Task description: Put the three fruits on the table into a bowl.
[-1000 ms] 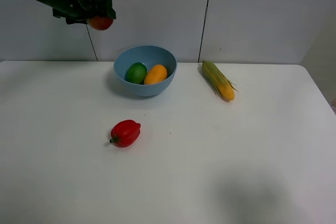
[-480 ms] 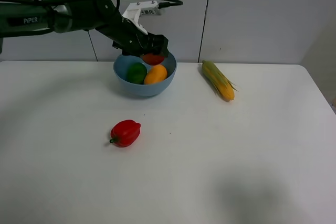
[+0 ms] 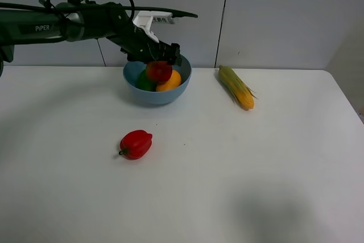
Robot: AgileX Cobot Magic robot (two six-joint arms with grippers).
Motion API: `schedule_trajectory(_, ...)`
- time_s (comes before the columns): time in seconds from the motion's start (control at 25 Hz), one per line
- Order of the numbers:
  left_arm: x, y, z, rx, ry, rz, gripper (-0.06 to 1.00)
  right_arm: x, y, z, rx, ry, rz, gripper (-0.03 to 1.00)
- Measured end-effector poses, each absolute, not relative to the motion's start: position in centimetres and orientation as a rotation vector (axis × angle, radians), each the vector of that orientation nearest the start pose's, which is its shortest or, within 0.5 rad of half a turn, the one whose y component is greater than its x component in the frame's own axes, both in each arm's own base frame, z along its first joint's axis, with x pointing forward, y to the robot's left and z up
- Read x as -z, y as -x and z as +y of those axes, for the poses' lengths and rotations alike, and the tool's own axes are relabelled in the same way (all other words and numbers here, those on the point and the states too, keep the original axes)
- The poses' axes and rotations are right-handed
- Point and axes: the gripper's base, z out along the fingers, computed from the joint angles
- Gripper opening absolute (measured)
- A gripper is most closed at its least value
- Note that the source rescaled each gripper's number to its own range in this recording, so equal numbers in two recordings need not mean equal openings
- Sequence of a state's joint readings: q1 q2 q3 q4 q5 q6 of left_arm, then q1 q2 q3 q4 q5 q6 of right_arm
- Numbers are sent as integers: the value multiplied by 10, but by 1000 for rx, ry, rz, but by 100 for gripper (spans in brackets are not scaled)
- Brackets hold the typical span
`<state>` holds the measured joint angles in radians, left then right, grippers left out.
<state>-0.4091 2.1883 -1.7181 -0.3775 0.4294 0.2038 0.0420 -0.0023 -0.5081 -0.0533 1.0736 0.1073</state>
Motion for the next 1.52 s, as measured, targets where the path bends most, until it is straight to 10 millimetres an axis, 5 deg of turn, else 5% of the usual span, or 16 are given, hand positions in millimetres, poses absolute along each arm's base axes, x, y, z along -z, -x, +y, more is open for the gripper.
schedule_trajectory(0.16,-241,-445,-207,446,-401,2253,97,-279,7,-5,-29,-70,2045,100)
schedule_trajectory(0.36,-342,-417,-181,344,-448,2013,97,-279,7,-5,-29,-70,2045,100)
schedule_trajectory(0.6,-446,-356,-130,151,-483,1812,97,-279,7,-5,-29,-70,2045,100)
schedule_trajectory(0.8,-488,-296,-76,-24,-457,1889,97,-279,7,-5,-29,-70,2045,100)
schedule_trajectory(0.96,-487,-248,-38,-118,-390,2017,97,-279,7,-5,-29,-70,2045,100)
schedule_trajectory(1.24,-442,-134,-3,-146,-217,2003,97,-279,7,-5,-29,-70,2045,100)
schedule_trajectory(1.52,-346,-10,-2,75,-37,1845,97,-279,7,-5,-29,-70,2045,100)
